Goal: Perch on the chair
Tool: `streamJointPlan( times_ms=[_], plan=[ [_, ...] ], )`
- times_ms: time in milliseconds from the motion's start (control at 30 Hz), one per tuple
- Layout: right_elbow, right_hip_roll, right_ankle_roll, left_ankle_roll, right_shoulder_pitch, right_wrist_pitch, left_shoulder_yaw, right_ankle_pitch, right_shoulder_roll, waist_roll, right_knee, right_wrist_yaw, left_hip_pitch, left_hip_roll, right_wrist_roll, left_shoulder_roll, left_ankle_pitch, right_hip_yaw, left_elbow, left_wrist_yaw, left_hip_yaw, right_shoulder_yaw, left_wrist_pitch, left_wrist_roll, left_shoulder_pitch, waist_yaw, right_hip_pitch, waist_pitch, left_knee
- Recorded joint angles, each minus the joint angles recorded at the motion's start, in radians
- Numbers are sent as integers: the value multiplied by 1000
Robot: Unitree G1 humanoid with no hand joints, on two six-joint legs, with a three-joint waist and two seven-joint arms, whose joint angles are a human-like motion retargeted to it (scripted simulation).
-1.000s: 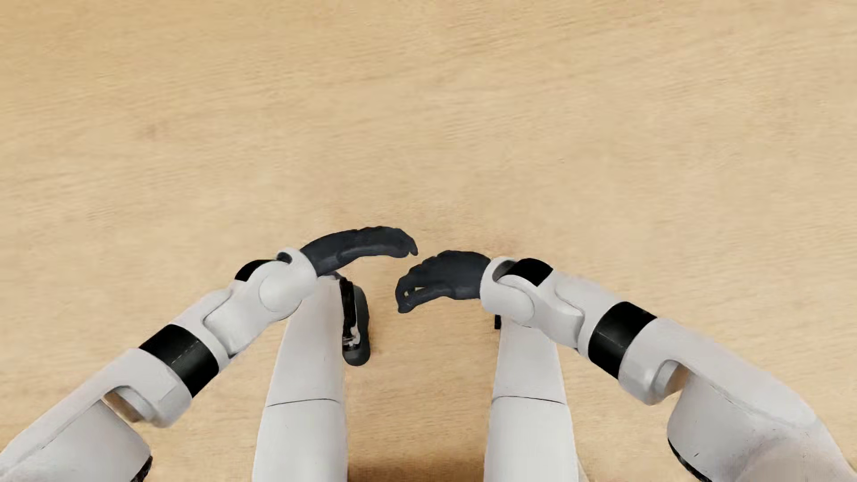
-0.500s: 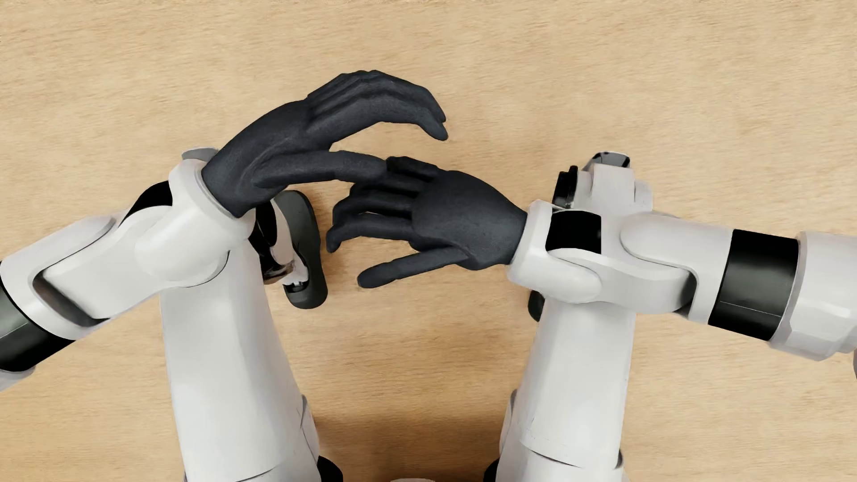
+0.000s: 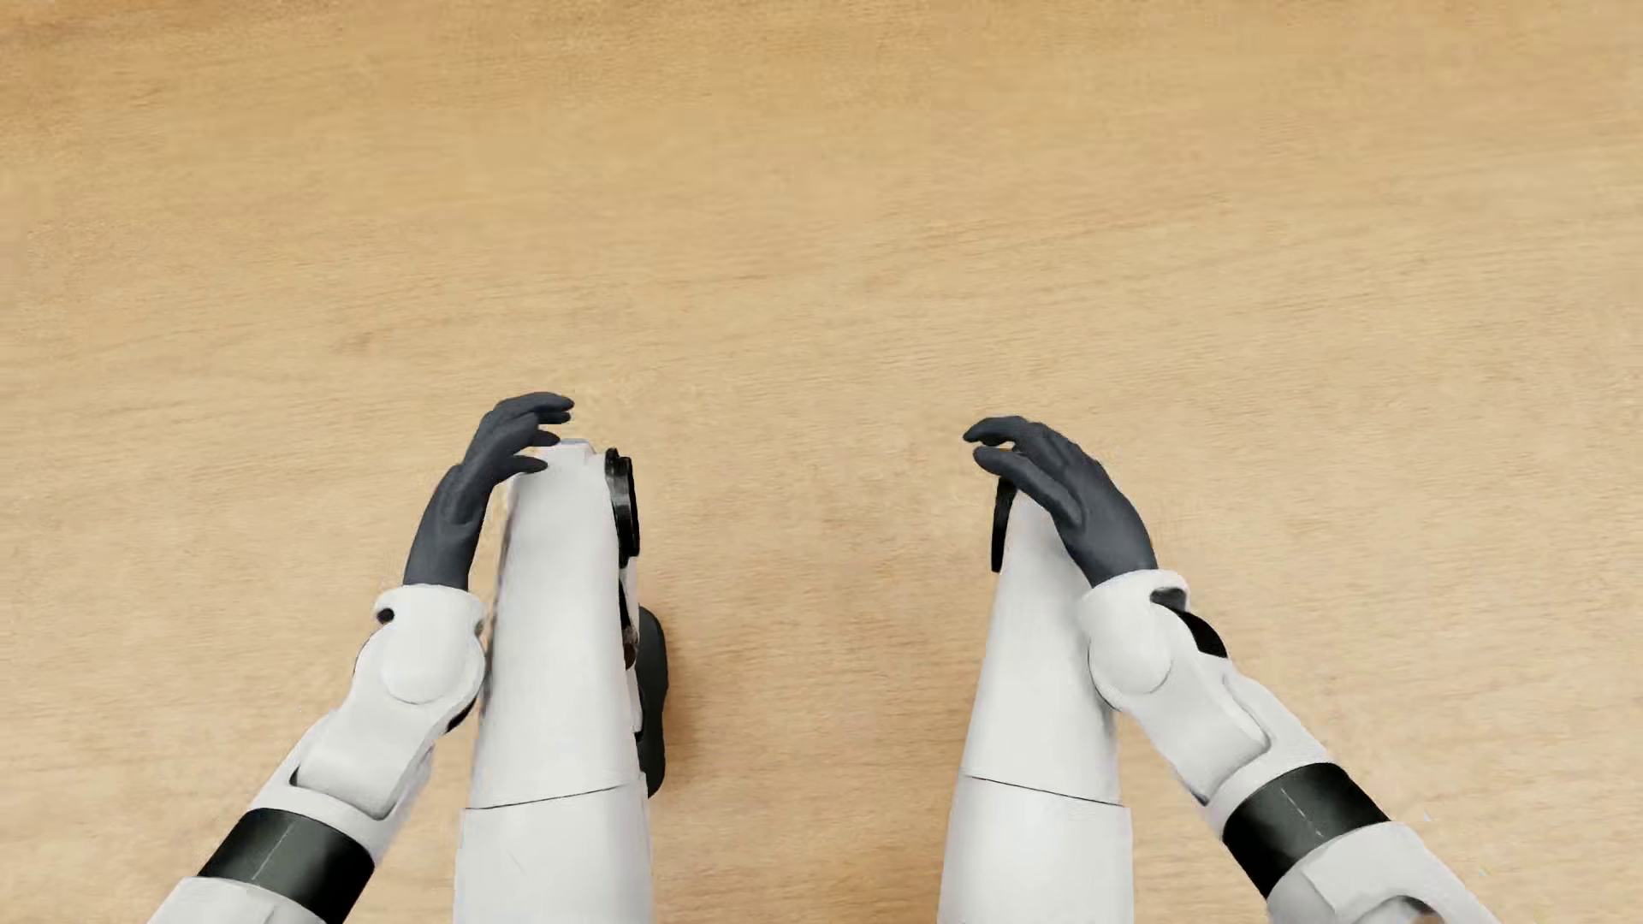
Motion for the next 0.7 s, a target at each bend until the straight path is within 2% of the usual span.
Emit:
streamJointPlan(
  times_ms=[33,67,100,133,167,200,233,267,300,333,367,433,500,567,633,700],
  plan=[
    [72,0,2,7,39,30,21,6,37,4,-5,-17,16,-5,47,-36,5,-1,85,26,0,-43,18,-39,29,2,17,-9,-3],
    [167,-3,-9,17,65,58,38,9,73,4,-7,1,37,-17,103,-62,6,-10,187,11,5,-84,48,-60,52,-1,32,-17,-7],
    [281,-1,-3,28,74,92,49,13,101,8,-12,52,53,-20,160,-76,6,-11,305,-48,6,-113,89,-69,66,-1,49,-24,-9],
    [402,0,1,40,79,132,47,15,120,11,-16,119,70,-21,190,-81,6,-13,435,-134,9,-134,135,-59,71,0,68,-30,-9],
    [518,0,0,51,92,161,32,15,127,13,-17,183,86,-22,193,-81,3,-19,572,-231,13,-146,169,-22,71,0,83,-38,-7],
    [621,1,0,60,110,177,7,16,128,15,-18,255,100,-21,168,-82,0,-23,699,-344,17,-152,189,48,67,2,96,-44,-5],
    [702,-1,1,67,136,176,-31,15,127,19,-19,315,110,-25,126,-90,-1,-26,792,-428,19,-152,182,148,69,2,108,-53,-5],
    [754,-7,1,71,174,172,-70,14,126,23,-21,398,117,-30,51,-111,-1,-29,839,-506,21,-157,168,262,87,3,118,-61,-4],
    [767,-6,0,73,219,152,-78,14,127,25,-22,472,121,-29,-23,-133,-2,-30,865,-550,22,-162,157,331,118,2,123,-68,-4],
    [763,-5,-2,71,271,132,-59,14,129,26,-23,530,125,-27,-61,-149,-2,-31,874,-567,23,-180,158,342,162,2,128,-76,-4],
    [751,-6,-3,69,325,116,-30,13,136,29,-23,548,127,-25,-85,-161,-2,-31,876,-543,23,-202,163,317,206,2,130,-83,-4],
    [721,-12,-4,61,425,106,14,12,162,29,-22,568,130,-26,-64,-168,0,-31,837,-533,23,-255,161,249,278,3,133,-97,-7],
    [700,-17,-7,52,474,97,25,10,192,27,-21,560,142,-24,-69,-174,2,-29,775,-540,26,-274,145,239,303,3,142,-99,-12],
    [682,-21,-9,49,482,100,11,10,209,27,-21,537,153,-24,-53,-181,4,-30,733,-537,29,-269,129,246,289,4,152,-99,-16],
    [665,-24,-10,49,451,86,-13,9,195,29,-22,574,162,-26,-82,-193,5,-31,735,-516,29,-241,139,228,259,2,161,-102,-17],
    [666,-23,-11,52,399,83,-29,10,172,32,-23,549,169,-27,-86,-200,4,-31,746,-471,30,-199,141,214,224,1,167,-101,-18]
  ],
)
